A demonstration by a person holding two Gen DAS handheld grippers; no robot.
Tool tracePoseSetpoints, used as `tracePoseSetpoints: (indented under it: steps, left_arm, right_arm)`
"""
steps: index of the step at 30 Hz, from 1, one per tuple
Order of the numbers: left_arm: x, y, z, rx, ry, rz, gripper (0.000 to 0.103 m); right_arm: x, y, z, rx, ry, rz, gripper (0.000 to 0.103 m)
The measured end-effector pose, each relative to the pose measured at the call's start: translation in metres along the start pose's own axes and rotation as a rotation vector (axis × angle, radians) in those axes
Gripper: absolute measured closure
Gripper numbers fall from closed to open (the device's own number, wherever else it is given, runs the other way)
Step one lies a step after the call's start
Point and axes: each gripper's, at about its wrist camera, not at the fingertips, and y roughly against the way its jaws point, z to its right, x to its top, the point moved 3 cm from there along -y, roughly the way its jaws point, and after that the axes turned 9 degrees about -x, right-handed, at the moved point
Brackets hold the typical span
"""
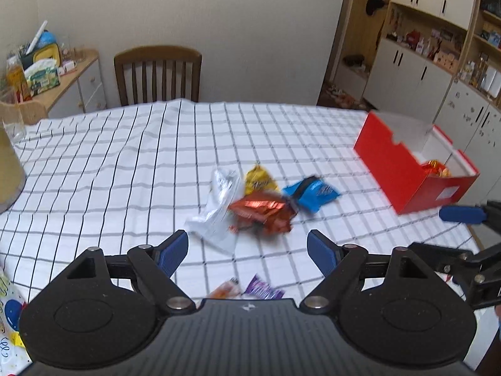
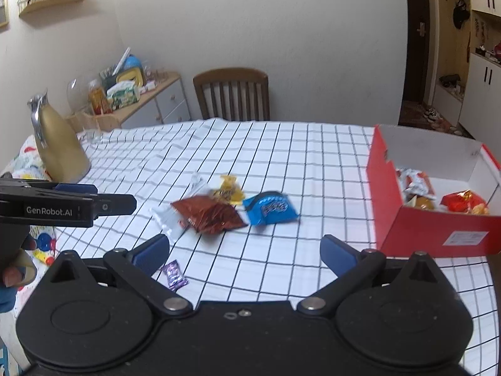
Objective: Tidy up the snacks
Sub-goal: 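Withdraw both grippers from the box toward the snacks on the table, then grasp the orange candy stick with the left gripper while the right grasps the purple candy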
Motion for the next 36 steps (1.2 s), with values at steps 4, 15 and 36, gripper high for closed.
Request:
tracePoseSetpoints:
  steps: [4, 15, 36]
  left_arm:
    - [-0.016, -0.009, -0.015, 0.006, -0.008, -0.043, 0.02]
    - [-0.05, -0.039, -0.04, 0.001, -0.07, -0.132, 0.02]
    - [-0.07, -0.073, -0.04, -0.046, -0.239, -0.2, 0.039]
  right_arm:
    - [-0.006, -0.013, -0.015, 0.025, 0.04, -0.021, 0.0]
    - [-0.024, -0.048, -0.053, 0.09, 0.183, -0.092, 0.007]
    - [-0.032, -0.121, -0.101, 0.141, 0.267, -0.291, 0.056]
